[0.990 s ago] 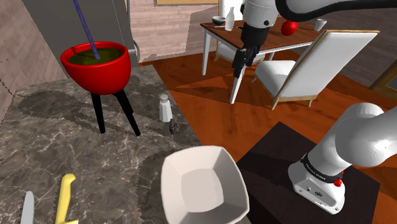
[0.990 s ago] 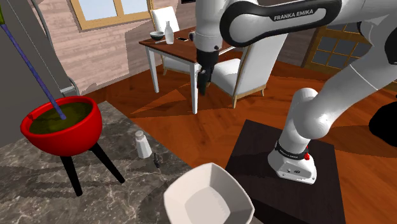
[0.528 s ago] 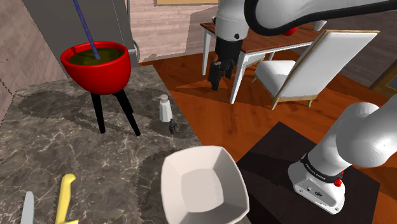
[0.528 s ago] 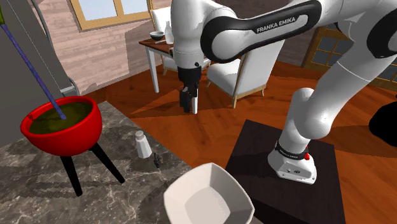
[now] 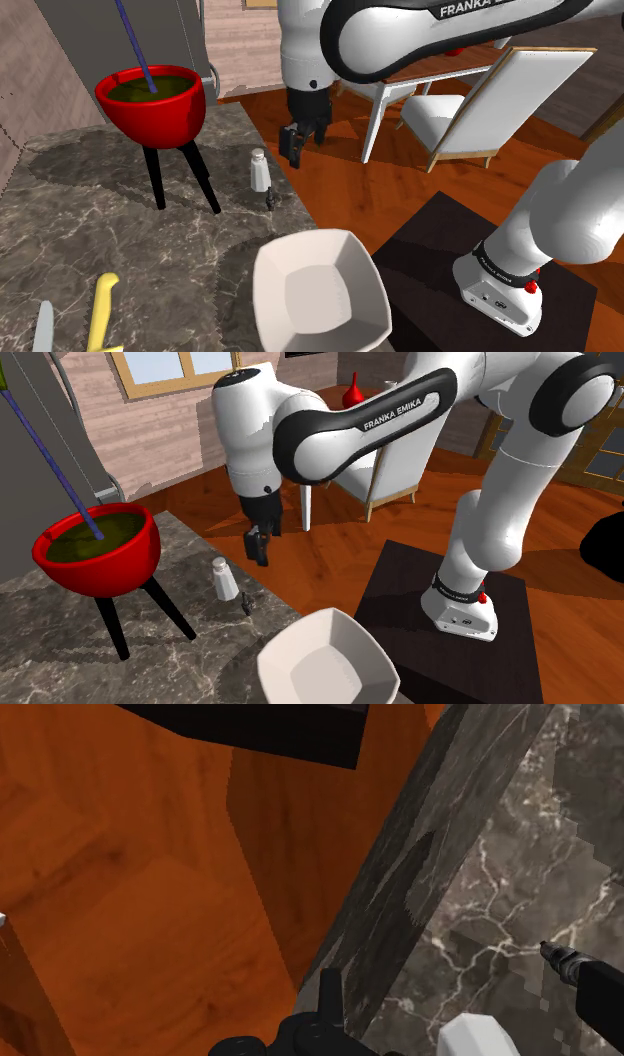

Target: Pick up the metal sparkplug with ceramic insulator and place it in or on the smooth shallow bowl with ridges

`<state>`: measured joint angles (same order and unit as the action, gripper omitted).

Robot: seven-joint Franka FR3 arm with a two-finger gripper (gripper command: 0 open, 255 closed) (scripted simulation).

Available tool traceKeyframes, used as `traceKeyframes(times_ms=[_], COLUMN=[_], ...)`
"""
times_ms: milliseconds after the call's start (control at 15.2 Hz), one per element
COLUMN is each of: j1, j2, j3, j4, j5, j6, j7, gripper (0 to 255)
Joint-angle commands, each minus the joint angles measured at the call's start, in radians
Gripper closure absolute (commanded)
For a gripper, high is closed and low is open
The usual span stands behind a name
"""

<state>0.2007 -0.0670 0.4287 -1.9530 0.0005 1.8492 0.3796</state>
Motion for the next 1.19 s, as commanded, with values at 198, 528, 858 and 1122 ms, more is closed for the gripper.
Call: traceKeyframes(times_ms=[198,528,858,1122], j1=[0.048,0.099,0.098,0.098], j2=[0.178,0.310,0.317,0.321], j3=[0.049,0.067,0.065,0.064], j4=[0.153,0.265,0.207,0.190], j5=[-0.053,-0.098,-0.103,-0.106], j6=[-0.016,-0.025,0.040,0.060], j7=[0.088,0.146,0.150,0.151], gripper=[0,0,0,0])
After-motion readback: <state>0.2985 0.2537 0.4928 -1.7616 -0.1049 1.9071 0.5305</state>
